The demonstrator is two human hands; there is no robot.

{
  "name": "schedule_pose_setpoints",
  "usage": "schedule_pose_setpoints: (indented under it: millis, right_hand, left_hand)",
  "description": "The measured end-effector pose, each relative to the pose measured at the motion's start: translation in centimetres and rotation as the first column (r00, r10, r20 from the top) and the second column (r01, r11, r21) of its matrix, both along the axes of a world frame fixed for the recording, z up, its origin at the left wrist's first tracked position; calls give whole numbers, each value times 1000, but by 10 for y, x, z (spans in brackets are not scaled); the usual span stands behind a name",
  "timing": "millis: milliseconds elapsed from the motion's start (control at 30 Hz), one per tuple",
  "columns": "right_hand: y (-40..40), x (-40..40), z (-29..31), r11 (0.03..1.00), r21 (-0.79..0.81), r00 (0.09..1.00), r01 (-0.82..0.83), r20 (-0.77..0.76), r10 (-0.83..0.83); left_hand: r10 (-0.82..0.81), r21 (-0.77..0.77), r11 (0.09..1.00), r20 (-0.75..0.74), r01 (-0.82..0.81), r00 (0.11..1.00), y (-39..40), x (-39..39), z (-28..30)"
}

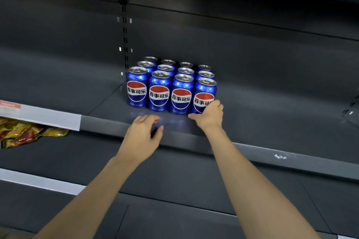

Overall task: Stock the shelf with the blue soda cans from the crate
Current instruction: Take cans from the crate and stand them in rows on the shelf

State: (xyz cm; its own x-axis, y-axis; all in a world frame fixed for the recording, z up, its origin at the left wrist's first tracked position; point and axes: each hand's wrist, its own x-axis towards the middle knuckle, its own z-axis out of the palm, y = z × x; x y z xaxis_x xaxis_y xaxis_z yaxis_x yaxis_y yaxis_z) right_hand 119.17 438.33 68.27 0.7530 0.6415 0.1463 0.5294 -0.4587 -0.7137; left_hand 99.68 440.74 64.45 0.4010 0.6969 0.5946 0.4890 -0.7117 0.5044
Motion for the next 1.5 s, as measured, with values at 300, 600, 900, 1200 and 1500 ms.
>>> schedule_pose_setpoints:
  millis: [300, 600, 900, 1200, 1500]
  right_hand:
    - [1, -3, -2, 1000, 24, 999, -6, 33, 5]
    - [2, -4, -3, 1000, 11, 999, -8, 49, 8]
    - [-17, -18, 0, 992, 79, 991, 99, 82, -106]
    - [-55, -86, -52, 934, 351, 881, 65, 419, -219]
    - [-140, -165, -223, 990, 14, 860, -144, 496, 118]
  left_hand:
    - [-1, 8, 1000, -15, 1, 1000, 1, 0, 0]
    - [1, 2, 1000, -34, -1, 999, 2, 2, -2]
    - [11, 66, 998, -5, -11, 1000, -15, -3, -12]
    - [-15, -15, 1000, 45, 16, 999, -61, -29, -61]
    - [-28, -452, 888, -240, -86, 970, -131, -89, -212]
